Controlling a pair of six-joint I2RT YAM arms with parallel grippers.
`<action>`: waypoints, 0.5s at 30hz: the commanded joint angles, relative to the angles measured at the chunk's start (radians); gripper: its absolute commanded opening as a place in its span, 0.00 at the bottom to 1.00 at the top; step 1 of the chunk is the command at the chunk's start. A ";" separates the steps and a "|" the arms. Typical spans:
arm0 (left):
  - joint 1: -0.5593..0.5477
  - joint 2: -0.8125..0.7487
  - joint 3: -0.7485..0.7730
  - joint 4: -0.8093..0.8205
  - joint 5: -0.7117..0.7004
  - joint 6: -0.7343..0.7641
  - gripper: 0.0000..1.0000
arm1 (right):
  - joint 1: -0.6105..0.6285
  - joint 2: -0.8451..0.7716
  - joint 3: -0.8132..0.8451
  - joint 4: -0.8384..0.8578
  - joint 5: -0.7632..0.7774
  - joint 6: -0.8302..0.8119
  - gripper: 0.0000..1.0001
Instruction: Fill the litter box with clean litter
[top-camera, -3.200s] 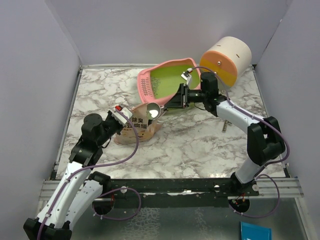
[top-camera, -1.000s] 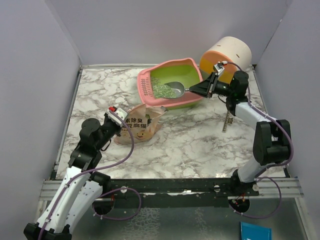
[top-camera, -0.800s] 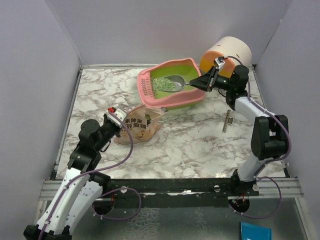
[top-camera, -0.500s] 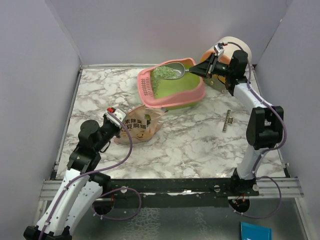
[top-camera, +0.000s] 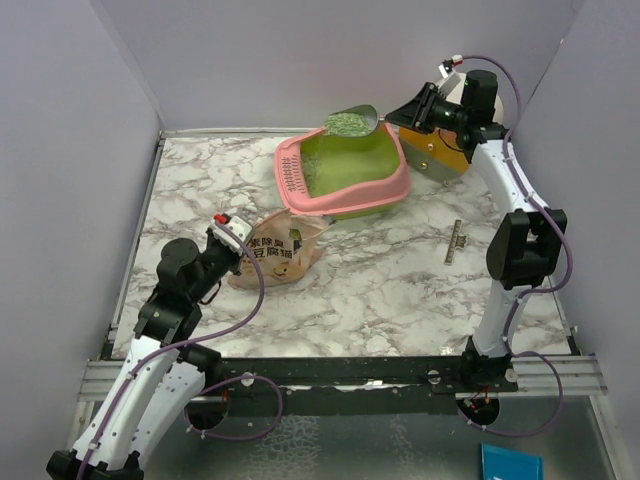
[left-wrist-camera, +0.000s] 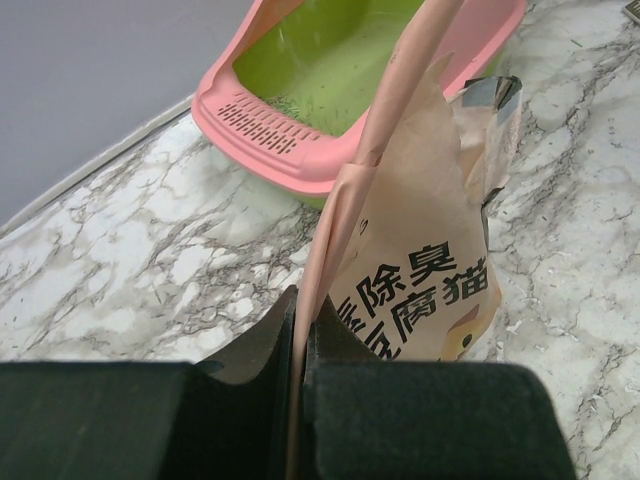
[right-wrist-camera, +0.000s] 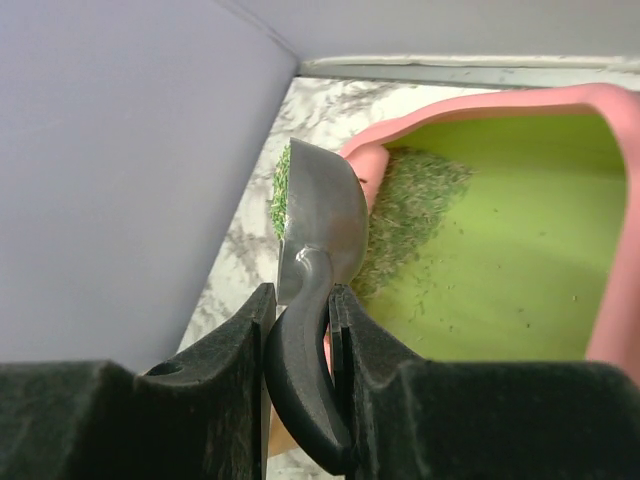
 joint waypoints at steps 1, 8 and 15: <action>0.000 -0.004 0.064 0.101 0.035 -0.033 0.00 | -0.007 -0.026 0.080 -0.126 0.140 -0.141 0.01; -0.001 0.003 0.064 0.105 0.044 -0.042 0.00 | -0.007 -0.065 0.143 -0.229 0.274 -0.249 0.01; -0.001 -0.004 0.063 0.105 0.053 -0.050 0.00 | -0.007 -0.140 0.142 -0.285 0.392 -0.334 0.01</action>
